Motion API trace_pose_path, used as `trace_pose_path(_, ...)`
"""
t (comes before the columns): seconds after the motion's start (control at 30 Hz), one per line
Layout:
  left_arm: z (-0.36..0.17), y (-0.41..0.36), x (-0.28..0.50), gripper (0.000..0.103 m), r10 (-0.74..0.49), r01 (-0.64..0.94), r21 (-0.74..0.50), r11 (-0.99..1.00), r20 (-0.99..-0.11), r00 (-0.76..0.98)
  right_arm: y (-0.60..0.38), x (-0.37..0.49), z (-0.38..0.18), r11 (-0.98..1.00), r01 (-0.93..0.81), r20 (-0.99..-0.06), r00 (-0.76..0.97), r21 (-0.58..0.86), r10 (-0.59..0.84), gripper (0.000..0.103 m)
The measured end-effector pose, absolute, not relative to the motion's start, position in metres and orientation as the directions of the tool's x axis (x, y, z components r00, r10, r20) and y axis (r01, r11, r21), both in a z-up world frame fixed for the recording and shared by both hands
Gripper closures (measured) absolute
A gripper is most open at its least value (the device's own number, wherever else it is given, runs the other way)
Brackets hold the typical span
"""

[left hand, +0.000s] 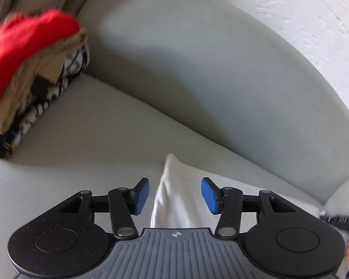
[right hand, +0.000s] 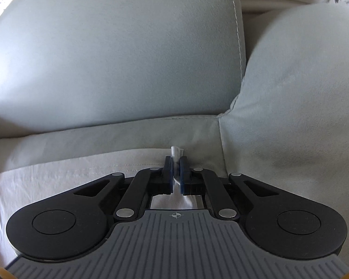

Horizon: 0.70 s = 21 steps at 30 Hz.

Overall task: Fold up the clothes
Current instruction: 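Close the right tool on the hem edge while the left tool closes beside it, then lift the hem with both tools, fold it toward the collar, open both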

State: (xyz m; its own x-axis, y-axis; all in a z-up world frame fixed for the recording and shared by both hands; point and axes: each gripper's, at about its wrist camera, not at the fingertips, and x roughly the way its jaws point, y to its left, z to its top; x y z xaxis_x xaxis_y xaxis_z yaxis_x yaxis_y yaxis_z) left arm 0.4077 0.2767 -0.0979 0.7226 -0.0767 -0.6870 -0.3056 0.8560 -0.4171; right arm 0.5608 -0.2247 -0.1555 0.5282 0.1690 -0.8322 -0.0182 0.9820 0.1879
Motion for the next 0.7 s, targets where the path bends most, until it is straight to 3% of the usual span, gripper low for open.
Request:
trace_pose_path(0.13,-0.119,0.299,0.431,0.065,-0.177,-0.296,-0.521,0.801,-0.678,0.713,-0.234,0.575,-0.160,0.978,-0.022,-0.834,0.520,0.206,0.187,0.098)
trace_pose_path(0.37,-0.131,0.295,0.465,0.069,-0.170,-0.256,-0.433,0.864,-0.729,0.663,-0.235,0.577,-0.161,0.976,-0.035,-0.833,0.514,0.216,0.203,0.098)
trace_pose_path(0.43,-0.131,0.293,0.469,0.074,-0.157,-0.241,-0.399,0.885,-0.742,0.651,-0.235,0.577,-0.162,0.975,-0.033,-0.831,0.517,0.219,0.204,0.098)
trace_pose_path(0.6,-0.119,0.281,0.466,0.098,-0.131,-0.208,-0.337,0.918,-0.753,0.645,-0.232,0.576,-0.162,0.978,-0.032,-0.824,0.534,0.207,0.192,0.098)
trace_pose_path(0.7,-0.108,0.271,0.458,0.100,-0.117,-0.191,-0.311,0.931,-0.750,0.651,-0.227,0.570,-0.156,0.981,-0.013,-0.808,0.565,0.194,0.167,0.101)
